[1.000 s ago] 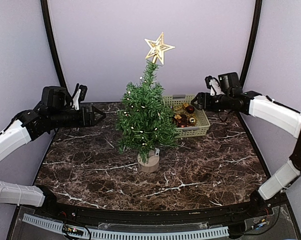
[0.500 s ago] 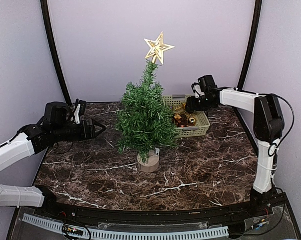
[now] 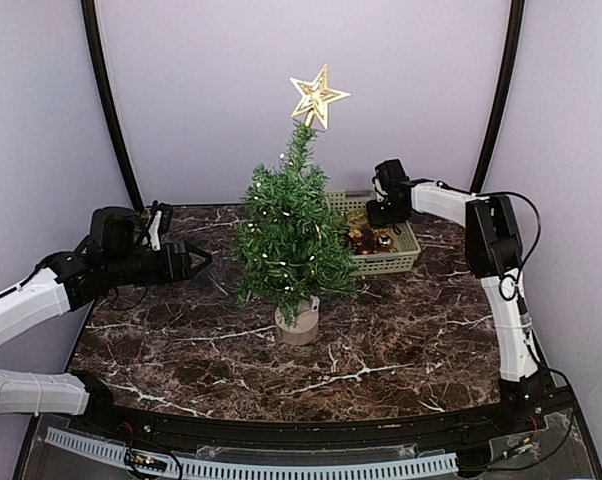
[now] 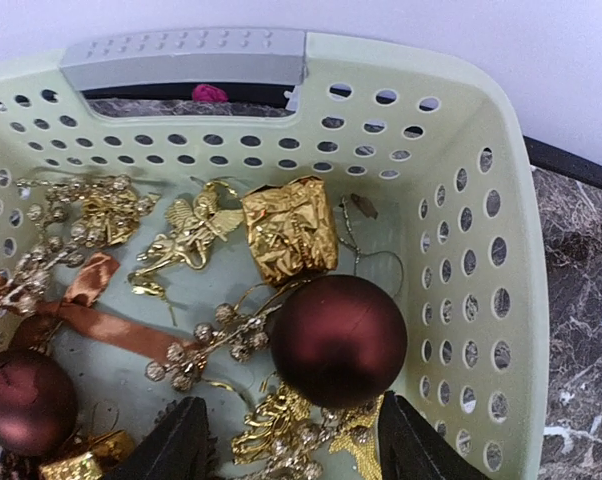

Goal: Decorate the small christmas tree
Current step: Pick up the ornament ball from the bin.

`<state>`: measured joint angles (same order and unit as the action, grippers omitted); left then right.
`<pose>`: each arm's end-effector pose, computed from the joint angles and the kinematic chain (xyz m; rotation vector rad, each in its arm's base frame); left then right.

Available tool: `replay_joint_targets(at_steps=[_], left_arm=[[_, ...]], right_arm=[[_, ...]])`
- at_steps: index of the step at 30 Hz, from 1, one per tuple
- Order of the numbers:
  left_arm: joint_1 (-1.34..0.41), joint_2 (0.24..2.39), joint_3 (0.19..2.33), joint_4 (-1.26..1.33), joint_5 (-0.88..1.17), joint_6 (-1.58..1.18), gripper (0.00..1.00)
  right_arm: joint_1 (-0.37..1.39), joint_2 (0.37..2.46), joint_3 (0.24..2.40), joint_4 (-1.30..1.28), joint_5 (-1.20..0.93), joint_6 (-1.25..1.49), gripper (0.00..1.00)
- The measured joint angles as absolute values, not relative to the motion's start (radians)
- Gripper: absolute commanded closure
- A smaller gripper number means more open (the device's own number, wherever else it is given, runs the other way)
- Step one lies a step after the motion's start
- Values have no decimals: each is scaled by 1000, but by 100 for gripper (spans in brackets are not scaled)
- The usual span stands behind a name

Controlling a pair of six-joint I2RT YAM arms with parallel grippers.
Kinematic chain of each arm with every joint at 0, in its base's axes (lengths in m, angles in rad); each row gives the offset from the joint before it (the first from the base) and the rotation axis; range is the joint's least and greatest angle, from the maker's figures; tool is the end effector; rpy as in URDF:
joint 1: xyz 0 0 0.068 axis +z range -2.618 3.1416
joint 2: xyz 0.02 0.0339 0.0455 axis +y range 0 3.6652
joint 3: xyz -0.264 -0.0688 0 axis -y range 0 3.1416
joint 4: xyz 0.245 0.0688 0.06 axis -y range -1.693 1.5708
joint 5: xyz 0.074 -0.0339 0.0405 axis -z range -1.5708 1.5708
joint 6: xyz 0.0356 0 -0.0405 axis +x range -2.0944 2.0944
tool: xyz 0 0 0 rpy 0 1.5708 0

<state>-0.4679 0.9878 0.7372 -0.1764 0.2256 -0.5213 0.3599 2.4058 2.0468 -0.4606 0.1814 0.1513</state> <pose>0.1980 -0.1090 0.2862 0.0964 2.0895 -0.8454 0.5082 0.1844 0.1811 -0.1623 2.3676 0.0277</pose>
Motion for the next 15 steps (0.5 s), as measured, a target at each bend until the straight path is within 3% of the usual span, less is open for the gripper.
replay_joint_targets(at_steps=[8, 13, 15], left_arm=[[-468, 947, 698, -173, 231, -534, 26], [-468, 913, 693, -174, 232, -538, 26], [-468, 899, 692, -175, 232, -540, 26]], right_arm=[[359, 2584, 2247, -498, 263, 109, 37], [360, 2600, 2265, -488, 288, 85, 32], [359, 2600, 2265, -486, 294, 76, 34]])
